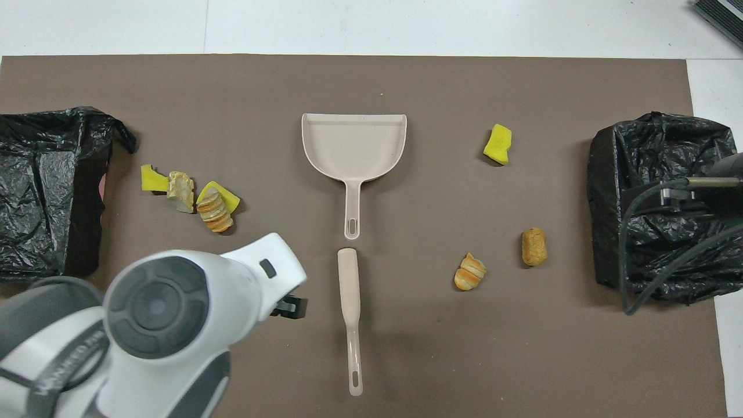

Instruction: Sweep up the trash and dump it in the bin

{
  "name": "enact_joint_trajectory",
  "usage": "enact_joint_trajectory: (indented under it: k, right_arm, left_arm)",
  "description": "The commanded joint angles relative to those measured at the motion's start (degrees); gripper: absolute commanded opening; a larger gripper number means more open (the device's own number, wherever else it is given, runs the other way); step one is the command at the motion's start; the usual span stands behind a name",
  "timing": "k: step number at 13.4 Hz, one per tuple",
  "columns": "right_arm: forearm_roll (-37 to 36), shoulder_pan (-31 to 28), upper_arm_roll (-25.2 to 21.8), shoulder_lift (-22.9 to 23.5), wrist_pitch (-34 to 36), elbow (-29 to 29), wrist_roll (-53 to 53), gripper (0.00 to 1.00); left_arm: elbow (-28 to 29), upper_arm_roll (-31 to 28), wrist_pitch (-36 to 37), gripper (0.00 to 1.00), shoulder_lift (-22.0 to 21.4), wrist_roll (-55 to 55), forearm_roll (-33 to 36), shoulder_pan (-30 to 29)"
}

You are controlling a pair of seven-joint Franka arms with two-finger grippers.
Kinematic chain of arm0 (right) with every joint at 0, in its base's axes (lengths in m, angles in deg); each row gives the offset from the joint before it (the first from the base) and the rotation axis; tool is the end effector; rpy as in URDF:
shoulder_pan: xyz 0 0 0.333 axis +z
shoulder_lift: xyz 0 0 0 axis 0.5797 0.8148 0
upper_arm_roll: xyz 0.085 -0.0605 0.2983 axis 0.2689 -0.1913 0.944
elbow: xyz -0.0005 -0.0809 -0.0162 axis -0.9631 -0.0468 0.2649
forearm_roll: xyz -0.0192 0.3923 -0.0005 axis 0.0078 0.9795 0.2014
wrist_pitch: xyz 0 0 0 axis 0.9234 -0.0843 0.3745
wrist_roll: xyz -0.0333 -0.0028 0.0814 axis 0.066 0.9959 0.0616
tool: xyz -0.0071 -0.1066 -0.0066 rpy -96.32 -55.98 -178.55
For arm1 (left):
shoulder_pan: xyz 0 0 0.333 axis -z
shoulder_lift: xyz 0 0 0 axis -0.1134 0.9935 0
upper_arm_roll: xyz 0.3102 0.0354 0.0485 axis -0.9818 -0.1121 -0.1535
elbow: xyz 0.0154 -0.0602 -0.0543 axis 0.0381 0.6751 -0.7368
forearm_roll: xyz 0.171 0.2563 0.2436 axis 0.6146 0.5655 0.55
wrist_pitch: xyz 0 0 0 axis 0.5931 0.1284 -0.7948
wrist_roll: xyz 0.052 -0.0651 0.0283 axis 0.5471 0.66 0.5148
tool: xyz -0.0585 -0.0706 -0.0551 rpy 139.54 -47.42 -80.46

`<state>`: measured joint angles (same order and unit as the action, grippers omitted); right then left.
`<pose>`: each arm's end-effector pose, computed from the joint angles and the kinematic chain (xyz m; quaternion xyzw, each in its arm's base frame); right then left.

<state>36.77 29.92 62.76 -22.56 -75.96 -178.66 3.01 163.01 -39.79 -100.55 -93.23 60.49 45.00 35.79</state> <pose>0.5262 0.0356 0.6559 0.9988 -0.0443 -0.0067 0.0178 0.3835 -0.3024 0.4966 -0.9925 0.1207 0.0134 0.0161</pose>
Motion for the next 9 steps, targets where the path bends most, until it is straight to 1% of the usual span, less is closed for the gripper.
enact_joint_trajectory:
  k: [1, 2, 4, 5, 6, 8, 9]
  right_arm:
    - [0.3, -1.1, 0.1, -1.3, -1.4, -1.8, -0.2, 1.0]
    - [0.3, -1.1, 0.2, -1.3, -1.5, -1.7, -0.4, 1.0]
    - [0.4, -1.2, 0.2, -1.3, -1.5, -1.8, 0.4, 1.0]
    - [0.4, -1.2, 0.2, -1.3, -1.7, -1.8, 0.4, 1.0]
    - [0.5, -1.2, 0.2, -1.3, -1.7, -1.9, 0.5, 1.0]
    - [0.6, -1.1, 0.2, -1.4, -1.5, -1.9, 0.7, 1.0]
    - [0.6, -1.1, 0.2, -1.3, -1.7, -1.9, 0.8, 1.0]
  left_arm:
    - [2.9, -1.4, -9.1, 1.0, 6.8, 9.7, -0.1, 7.7]
    - [3.1, -1.4, -11.9, 1.0, 9.3, 12.7, -0.1, 10.0]
    - [5.3, -1.4, -16.4, 1.0, 11.3, 14.9, -0.1, 13.1]
    - [7.4, -1.3, -19.4, 1.0, 11.9, 15.8, -0.1, 14.1]
    - [9.7, -1.3, -21.8, 1.0, 11.8, 16.5, -0.1, 14.8]
    - [10.6, -1.2, -22.2, 1.0, 11.4, 16.9, -0.1, 15.8]
    - [10.8, -1.2, -21.9, 1.0, 11.2, 17.8, -0.2, 17.7]
